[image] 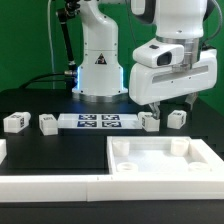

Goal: Assemble square table

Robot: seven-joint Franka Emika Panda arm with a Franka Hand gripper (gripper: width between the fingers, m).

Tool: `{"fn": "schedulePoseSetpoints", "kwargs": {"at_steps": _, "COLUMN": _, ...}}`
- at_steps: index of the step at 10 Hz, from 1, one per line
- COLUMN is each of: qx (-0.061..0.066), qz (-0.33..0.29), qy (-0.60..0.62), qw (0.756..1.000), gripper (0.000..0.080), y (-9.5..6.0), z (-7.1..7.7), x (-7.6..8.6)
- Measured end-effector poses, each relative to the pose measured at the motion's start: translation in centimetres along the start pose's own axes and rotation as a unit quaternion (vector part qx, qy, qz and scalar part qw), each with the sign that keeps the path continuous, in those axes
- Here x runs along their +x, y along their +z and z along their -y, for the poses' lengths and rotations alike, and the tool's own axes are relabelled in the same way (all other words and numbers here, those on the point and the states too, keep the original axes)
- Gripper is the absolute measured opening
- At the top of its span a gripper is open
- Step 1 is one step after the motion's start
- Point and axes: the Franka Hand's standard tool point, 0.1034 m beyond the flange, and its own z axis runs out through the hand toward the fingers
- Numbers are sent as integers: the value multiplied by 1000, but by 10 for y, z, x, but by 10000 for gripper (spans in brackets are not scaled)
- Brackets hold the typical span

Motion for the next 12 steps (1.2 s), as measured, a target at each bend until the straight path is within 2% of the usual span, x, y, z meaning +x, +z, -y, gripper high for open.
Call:
{"fn": "schedulePoseSetpoints", "kwargs": {"at_steps": 2, "qx": 18, "qz": 6, "qy": 115, "qw": 993, "gripper": 648, "y": 5, "z": 8, "x": -8}}
{"fn": "schedulePoseSetpoints", "kwargs": {"at_steps": 6, "qx": 24, "qz": 10, "qy": 234, "qw": 972, "gripper": 648, "y": 5, "z": 14, "x": -8}}
{"fn": "schedulePoseSetpoints", "kwargs": {"at_steps": 7, "qx": 30, "qz": 19, "qy": 285, "qw": 958, "gripper": 648, "y": 10, "z": 28, "x": -14}}
{"fn": "schedulePoseSetpoints", "kwargs": {"at_steps": 8, "qx": 42, "qz": 18, "qy": 353, "qw": 934, "gripper": 648, "y": 15, "z": 40, "x": -18}}
{"fn": "schedulePoseSetpoints", "kwargs": {"at_steps": 9, "qx": 55, "qz": 15, "qy": 397, "qw": 916, "gripper": 648, "y": 19, "z": 44, "x": -22}}
{"fn": "schedulePoseSetpoints", "kwargs": {"at_steps": 12, "qx": 57, "qz": 23, "qy": 383, "qw": 922, "gripper": 648, "y": 19, "z": 41, "x": -22}}
